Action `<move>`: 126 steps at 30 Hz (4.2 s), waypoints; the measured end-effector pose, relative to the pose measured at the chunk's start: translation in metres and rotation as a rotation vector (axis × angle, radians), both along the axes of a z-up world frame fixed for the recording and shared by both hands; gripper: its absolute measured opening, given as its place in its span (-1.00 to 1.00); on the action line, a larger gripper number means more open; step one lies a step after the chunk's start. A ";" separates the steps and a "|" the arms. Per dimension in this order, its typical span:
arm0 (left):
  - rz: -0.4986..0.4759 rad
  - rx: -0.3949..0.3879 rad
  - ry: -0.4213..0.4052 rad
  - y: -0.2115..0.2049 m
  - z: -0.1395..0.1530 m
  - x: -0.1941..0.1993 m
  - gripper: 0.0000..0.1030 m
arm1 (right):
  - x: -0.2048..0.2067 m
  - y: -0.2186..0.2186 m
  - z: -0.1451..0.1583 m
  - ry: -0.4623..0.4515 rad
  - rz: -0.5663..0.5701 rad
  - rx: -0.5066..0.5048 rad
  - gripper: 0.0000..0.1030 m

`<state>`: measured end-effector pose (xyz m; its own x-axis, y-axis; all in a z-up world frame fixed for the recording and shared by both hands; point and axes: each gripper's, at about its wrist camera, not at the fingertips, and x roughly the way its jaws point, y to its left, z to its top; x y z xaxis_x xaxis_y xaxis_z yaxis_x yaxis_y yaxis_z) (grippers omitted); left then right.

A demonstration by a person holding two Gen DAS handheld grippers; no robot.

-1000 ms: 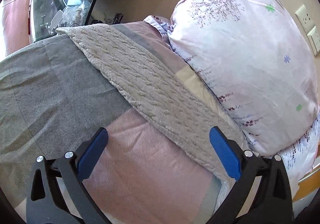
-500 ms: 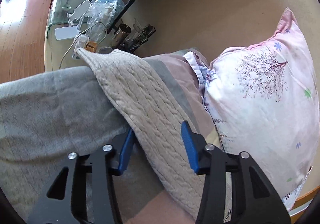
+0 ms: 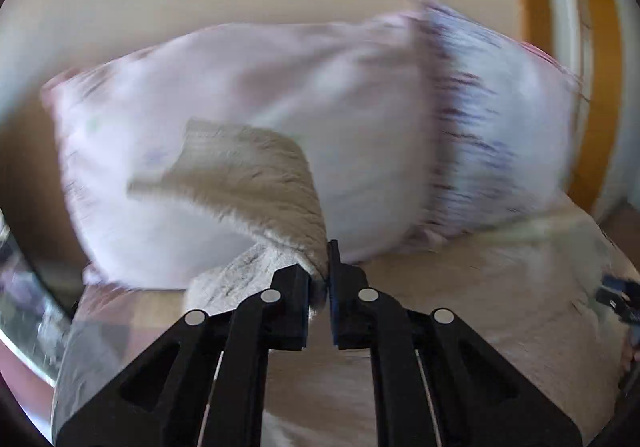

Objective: Fold small clothes

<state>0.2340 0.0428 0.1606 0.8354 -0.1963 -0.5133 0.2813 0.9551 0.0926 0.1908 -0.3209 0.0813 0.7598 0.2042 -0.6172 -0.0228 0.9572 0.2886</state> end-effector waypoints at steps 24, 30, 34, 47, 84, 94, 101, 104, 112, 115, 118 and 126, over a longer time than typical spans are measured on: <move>0.024 -0.417 0.461 0.113 -0.149 -0.210 -0.49 | -0.158 -0.018 -0.066 0.330 0.175 0.549 -0.54; 0.002 -0.461 0.473 0.100 -0.154 -0.229 -0.67 | -0.167 -0.005 -0.071 0.343 0.228 0.634 -0.82; -0.035 -0.503 0.463 0.098 -0.145 -0.219 -0.85 | -0.160 -0.004 -0.046 0.237 0.254 0.668 -0.85; 0.091 -0.455 0.192 0.101 -0.047 0.034 -0.86 | 0.048 -0.051 0.023 -0.101 0.101 0.751 -0.85; -0.560 -0.992 0.669 -0.181 -0.081 0.110 -0.42 | 0.104 -0.137 -0.010 -0.048 -0.157 0.571 0.70; -0.239 -0.719 0.519 -0.115 -0.095 0.086 0.60 | 0.143 -0.134 -0.054 0.318 0.047 0.617 0.84; -0.199 -0.582 0.658 -0.128 -0.143 0.082 0.61 | 0.148 -0.105 -0.071 0.409 0.152 0.610 0.44; -0.200 -0.590 0.641 -0.145 -0.153 0.085 0.49 | 0.149 -0.099 -0.077 0.417 0.146 0.592 -0.20; -0.254 -0.667 0.615 -0.075 -0.125 0.064 -0.29 | 0.146 -0.063 -0.056 0.311 0.336 0.826 -0.40; -0.188 -0.539 0.521 -0.038 -0.104 0.048 -0.19 | 0.158 -0.009 -0.048 0.313 0.429 0.758 -0.34; -0.030 -0.426 0.502 -0.012 -0.109 0.054 0.02 | 0.171 0.027 -0.051 0.356 0.335 0.489 -0.18; 0.061 -0.395 0.288 0.031 -0.093 -0.019 0.61 | 0.166 0.005 -0.049 0.281 0.294 0.632 -0.17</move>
<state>0.2147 0.0743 0.0678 0.6863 -0.3777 -0.6215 0.1847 0.9171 -0.3534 0.3570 -0.3162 0.0320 0.4502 0.7540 -0.4783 -0.0961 0.5734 0.8136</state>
